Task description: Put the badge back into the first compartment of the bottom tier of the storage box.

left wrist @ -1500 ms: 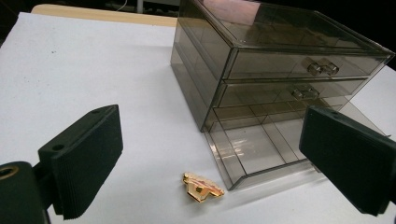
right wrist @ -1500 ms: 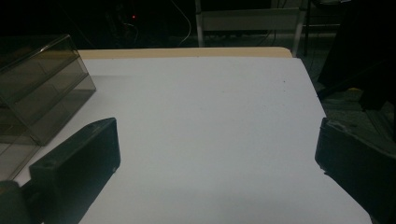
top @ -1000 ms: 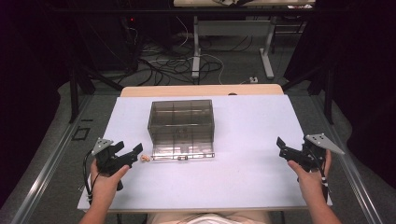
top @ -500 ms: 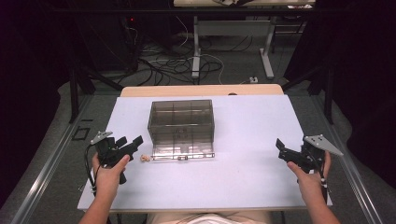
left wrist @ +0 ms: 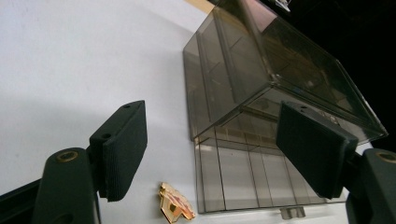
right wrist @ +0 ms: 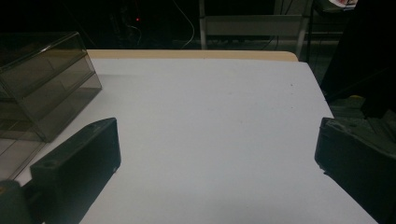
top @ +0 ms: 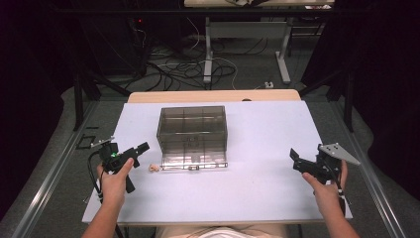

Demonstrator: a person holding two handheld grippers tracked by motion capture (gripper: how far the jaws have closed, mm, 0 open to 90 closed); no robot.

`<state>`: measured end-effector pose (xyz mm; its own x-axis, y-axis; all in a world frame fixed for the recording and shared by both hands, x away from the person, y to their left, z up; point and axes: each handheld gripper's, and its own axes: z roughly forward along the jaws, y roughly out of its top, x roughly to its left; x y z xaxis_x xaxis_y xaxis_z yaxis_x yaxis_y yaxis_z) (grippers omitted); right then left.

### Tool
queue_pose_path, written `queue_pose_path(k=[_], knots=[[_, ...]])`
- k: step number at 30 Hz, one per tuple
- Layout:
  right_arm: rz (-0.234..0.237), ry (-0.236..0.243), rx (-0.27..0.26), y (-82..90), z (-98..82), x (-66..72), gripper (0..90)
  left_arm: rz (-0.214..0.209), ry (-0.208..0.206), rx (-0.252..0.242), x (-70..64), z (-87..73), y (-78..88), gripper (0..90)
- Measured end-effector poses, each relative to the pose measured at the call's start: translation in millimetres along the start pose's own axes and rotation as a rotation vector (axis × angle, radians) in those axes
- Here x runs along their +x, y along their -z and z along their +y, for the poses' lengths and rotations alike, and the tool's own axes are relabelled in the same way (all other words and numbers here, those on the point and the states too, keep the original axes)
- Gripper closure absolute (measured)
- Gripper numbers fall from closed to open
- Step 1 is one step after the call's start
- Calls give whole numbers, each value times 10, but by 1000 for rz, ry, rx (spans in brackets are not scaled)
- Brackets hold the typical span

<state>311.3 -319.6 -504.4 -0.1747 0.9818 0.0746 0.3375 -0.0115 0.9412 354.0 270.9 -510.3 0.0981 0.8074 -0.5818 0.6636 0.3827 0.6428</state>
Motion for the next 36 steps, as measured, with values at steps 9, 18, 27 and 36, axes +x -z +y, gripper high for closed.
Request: queue_pose_path(k=[9, 18, 27, 36], knots=[[-4, 0, 13, -4, -3, -11, 4, -1, 77, 95, 45, 32, -36, 258], [13, -8, 14, -8, -6, -15, 7, 17, 75, 164, 12, 31, -81, 286], [11, -2, 18, -9, -6, -23, 15, 18, 80, 202, 46, -28, -121, 327], [10, -7, 25, -11, -6, -20, 22, 58, 70, 236, 54, -103, -172, 377]])
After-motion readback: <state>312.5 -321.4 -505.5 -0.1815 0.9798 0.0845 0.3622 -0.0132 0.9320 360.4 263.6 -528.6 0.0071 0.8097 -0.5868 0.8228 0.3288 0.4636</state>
